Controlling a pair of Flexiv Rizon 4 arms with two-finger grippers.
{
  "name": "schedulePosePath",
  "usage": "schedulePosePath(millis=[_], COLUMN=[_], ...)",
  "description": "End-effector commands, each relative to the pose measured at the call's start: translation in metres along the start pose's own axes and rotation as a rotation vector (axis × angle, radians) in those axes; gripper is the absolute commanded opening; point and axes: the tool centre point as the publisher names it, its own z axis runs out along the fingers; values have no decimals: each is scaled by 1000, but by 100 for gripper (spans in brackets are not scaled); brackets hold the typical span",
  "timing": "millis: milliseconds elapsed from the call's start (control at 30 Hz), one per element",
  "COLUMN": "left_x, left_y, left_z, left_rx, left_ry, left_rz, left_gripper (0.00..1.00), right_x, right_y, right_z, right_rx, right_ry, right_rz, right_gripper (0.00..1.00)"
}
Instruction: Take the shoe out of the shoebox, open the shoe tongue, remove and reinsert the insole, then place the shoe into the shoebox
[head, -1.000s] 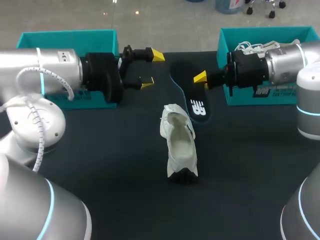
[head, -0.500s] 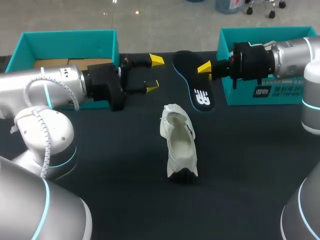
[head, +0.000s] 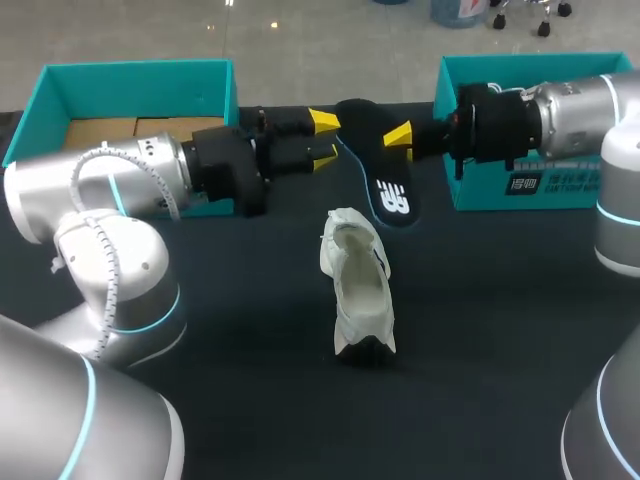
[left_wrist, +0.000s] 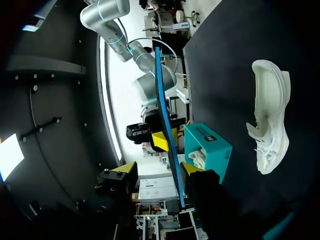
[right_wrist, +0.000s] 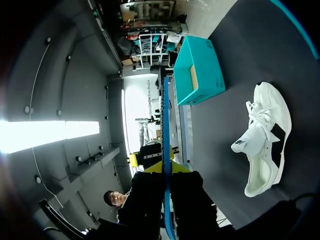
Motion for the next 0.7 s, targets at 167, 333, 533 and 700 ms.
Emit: schedulePosePath(millis=[167, 333, 533, 700], left_x=[4, 6, 12, 15], left_y=[-3, -3, -3, -9], left_z=[21, 23, 26, 30], left_rx=[-16, -30, -39, -27], left_ry=[-17, -23, -13, -4], left_rz=[-13, -24, -25, -21], left_gripper=[47, 41, 37, 35], right_x=[2, 3, 4, 4], right_y=[-4, -6, -8, -9], right_z=[7, 7, 7, 7], right_rx=[-11, -21, -24, -28], right_ry=[6, 3, 2, 5], right_rz=[-13, -16, -20, -24], right_gripper=[0, 0, 0, 0])
